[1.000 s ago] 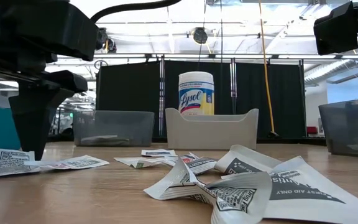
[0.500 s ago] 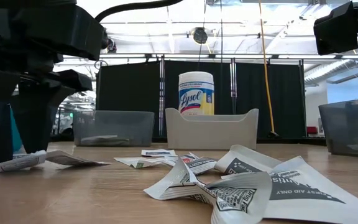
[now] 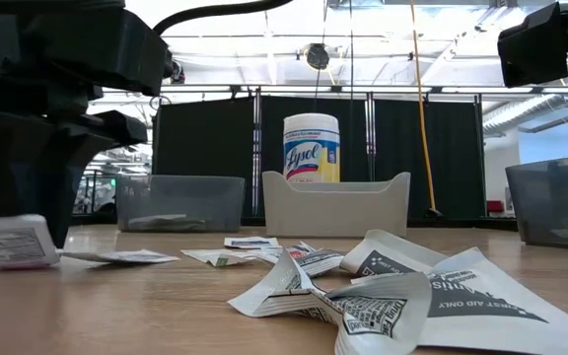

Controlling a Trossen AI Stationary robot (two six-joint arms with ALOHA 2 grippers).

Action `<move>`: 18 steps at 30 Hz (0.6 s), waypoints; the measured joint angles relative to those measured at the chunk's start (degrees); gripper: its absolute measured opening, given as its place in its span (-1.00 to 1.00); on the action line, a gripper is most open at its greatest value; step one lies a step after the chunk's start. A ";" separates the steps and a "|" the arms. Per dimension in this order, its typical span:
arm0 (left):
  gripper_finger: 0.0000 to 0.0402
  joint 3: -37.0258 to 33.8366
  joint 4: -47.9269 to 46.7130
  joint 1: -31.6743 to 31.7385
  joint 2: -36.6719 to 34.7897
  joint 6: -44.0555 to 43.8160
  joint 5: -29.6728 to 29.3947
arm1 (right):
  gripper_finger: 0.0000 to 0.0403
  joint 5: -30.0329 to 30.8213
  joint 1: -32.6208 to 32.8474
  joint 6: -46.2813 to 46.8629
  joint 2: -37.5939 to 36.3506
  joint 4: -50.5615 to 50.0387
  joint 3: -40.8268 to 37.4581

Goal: Pick & Place First Aid Supplies
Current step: Put the orange ointment pack into the blue bin

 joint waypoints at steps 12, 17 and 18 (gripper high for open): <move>-0.97 0.00 -1.33 0.04 0.02 -1.21 0.20 | 0.05 0.00 0.00 -0.13 0.00 -0.01 0.00; -0.91 0.02 -3.86 0.04 -0.24 -2.41 0.19 | 0.05 0.00 0.00 -0.13 0.00 0.00 0.00; -0.91 0.02 -4.42 0.04 -0.52 -2.44 0.23 | 0.05 0.02 0.01 -0.13 0.00 -0.01 0.00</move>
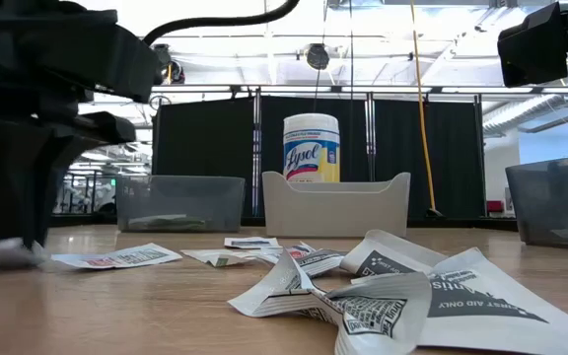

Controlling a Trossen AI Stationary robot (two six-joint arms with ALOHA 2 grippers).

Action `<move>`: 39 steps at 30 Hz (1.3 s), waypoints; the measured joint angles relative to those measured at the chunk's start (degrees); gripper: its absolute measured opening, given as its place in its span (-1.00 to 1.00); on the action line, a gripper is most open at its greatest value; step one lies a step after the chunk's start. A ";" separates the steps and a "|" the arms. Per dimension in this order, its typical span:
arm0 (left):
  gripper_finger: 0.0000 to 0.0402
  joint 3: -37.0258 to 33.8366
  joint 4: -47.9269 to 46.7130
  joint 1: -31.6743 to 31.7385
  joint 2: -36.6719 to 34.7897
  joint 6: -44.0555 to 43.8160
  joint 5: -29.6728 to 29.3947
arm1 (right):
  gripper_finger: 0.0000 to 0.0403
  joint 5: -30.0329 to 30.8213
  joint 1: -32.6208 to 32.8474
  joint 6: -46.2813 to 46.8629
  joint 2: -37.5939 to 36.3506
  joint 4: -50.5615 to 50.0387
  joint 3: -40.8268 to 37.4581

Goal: Pick & Place First Aid Supplies
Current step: Put the orange ointment pack into the blue bin

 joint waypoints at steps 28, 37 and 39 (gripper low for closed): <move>-0.98 -0.93 -45.81 -2.21 -24.99 -26.51 -10.49 | 0.05 -0.02 -0.01 0.00 0.00 -0.21 0.00; -0.97 -10.77 -46.01 -4.95 -30.24 -33.26 -3.53 | 0.05 -0.02 0.01 0.59 0.00 -0.34 0.00; -0.98 -13.64 -45.89 -5.47 -30.34 -33.63 -0.85 | 0.05 0.00 0.01 0.59 0.00 -0.39 0.00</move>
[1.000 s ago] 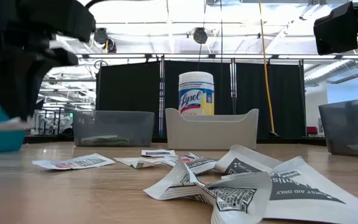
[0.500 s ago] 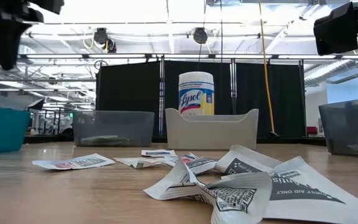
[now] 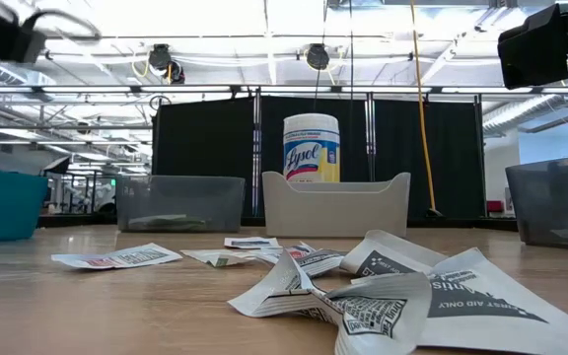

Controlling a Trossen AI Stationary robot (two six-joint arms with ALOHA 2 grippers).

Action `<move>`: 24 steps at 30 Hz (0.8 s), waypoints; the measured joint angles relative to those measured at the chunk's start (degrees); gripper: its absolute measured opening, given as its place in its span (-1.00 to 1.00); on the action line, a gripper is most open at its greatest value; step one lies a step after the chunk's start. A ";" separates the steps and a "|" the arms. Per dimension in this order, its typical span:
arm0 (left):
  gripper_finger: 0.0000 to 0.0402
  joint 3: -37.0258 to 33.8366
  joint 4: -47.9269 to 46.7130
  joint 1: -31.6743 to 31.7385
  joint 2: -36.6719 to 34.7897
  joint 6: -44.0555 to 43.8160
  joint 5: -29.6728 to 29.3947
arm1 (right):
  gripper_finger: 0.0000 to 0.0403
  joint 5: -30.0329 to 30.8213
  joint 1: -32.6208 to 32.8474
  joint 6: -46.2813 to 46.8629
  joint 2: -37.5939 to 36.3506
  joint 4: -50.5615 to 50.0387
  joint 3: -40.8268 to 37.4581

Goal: Pick & Place First Aid Supplies
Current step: Put the orange ointment pack into the blue bin

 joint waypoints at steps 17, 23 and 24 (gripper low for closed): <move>-0.85 -5.25 6.03 -0.78 -0.02 1.00 -0.23 | 0.05 0.19 0.00 -0.54 0.00 0.00 0.00; -0.71 -5.25 7.20 -0.78 -0.02 2.17 -2.27 | 0.05 0.20 0.00 -0.44 0.00 0.00 0.00; -0.68 -5.25 7.43 -0.78 -0.02 2.58 -2.69 | 0.05 0.20 0.00 -0.44 0.00 -0.02 0.00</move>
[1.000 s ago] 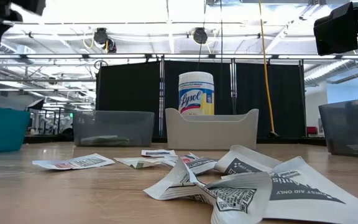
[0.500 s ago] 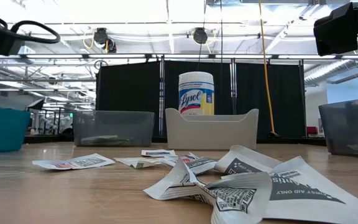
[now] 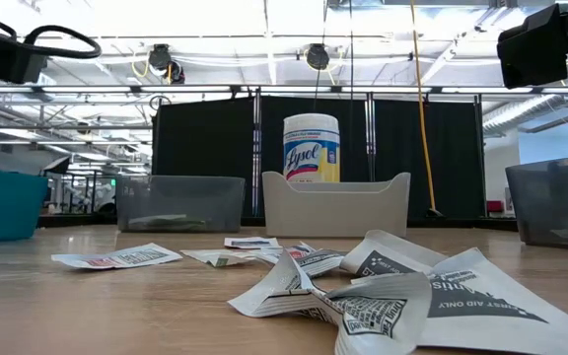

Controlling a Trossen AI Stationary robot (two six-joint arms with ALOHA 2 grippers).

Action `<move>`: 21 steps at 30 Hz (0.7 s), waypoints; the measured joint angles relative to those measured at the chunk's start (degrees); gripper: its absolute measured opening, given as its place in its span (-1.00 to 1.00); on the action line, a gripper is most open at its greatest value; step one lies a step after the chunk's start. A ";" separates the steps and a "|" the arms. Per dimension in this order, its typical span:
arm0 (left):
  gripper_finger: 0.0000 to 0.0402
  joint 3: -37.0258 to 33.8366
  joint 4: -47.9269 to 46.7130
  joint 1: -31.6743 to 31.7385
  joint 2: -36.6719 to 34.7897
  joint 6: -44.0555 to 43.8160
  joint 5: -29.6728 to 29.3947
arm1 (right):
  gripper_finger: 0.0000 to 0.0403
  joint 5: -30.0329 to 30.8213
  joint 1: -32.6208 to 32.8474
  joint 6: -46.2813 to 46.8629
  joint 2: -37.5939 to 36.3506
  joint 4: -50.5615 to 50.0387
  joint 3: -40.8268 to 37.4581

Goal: Pick & Place First Aid Supplies
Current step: Put the orange ointment pack into the blue bin

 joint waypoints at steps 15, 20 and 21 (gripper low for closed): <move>-0.09 4.89 -0.27 4.76 0.00 -2.11 -0.06 | 0.05 0.02 0.00 -0.13 0.00 0.00 0.00; -0.02 9.33 4.15 7.52 0.00 -3.93 -1.97 | 0.05 0.02 0.00 0.00 0.00 0.01 0.00; -0.01 9.89 6.32 8.00 0.00 -4.02 -2.67 | 0.05 0.02 0.00 0.00 0.00 0.01 0.00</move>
